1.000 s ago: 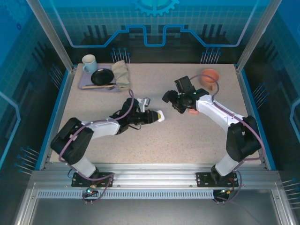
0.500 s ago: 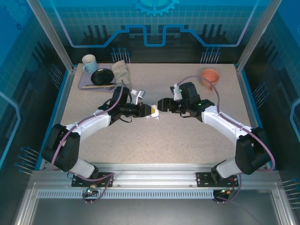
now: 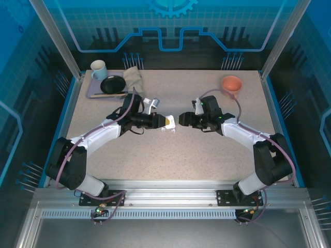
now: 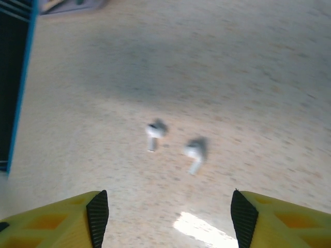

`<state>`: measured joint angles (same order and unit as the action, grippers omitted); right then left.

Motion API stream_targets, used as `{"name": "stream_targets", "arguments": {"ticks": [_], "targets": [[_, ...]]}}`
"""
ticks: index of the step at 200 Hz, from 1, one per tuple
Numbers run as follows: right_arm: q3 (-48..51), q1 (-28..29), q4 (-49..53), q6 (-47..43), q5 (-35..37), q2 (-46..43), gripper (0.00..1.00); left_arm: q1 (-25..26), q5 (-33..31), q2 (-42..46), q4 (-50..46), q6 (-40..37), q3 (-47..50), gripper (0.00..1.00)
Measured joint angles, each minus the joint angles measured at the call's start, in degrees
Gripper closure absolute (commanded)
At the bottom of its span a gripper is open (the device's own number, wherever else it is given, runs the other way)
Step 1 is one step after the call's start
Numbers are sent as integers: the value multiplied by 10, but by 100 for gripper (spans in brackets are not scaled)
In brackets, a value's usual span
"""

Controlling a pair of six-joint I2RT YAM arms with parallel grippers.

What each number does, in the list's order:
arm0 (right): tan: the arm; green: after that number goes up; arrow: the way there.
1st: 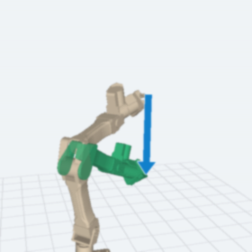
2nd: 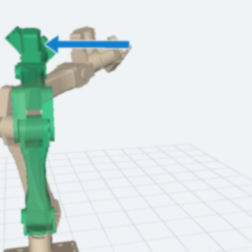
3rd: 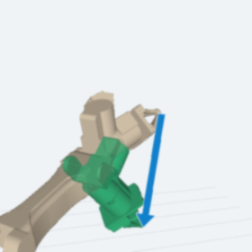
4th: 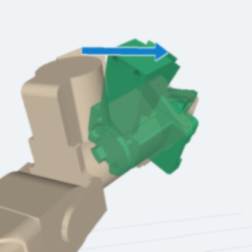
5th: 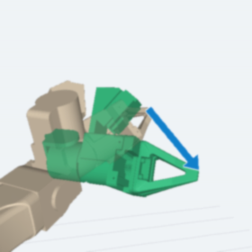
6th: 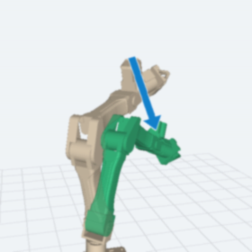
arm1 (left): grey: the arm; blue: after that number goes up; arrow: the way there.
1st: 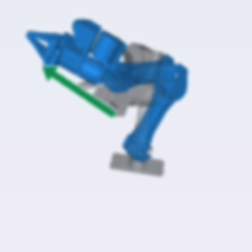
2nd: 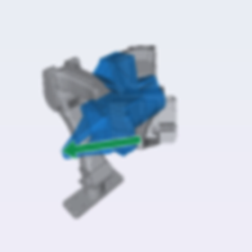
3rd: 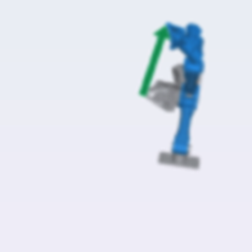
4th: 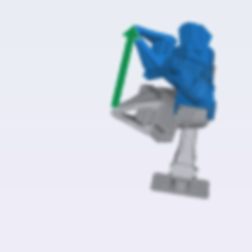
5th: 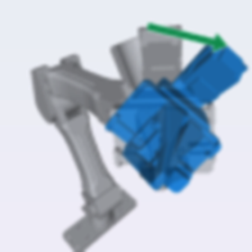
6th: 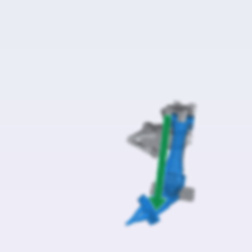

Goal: Insert wireless bluetooth earbuds into charging case

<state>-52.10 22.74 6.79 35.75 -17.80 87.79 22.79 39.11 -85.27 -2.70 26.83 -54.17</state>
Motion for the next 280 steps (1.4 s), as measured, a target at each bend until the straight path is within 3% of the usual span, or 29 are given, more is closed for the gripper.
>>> {"name": "stream_targets", "arguments": {"ticks": [107,200,250,280], "targets": [[35,-5,-30,18,-83,-117,32,-10,5,11,2,-3,0,88],[-44,61,-45,28,-82,-20,34,-10,8,9,2,-2,-2,89],[-35,51,-73,31,-87,1,38,-16,1,8,-9,-2,-2,89],[5,8,-89,39,-81,10,39,-16,13,10,-5,-2,-4,89]]}}
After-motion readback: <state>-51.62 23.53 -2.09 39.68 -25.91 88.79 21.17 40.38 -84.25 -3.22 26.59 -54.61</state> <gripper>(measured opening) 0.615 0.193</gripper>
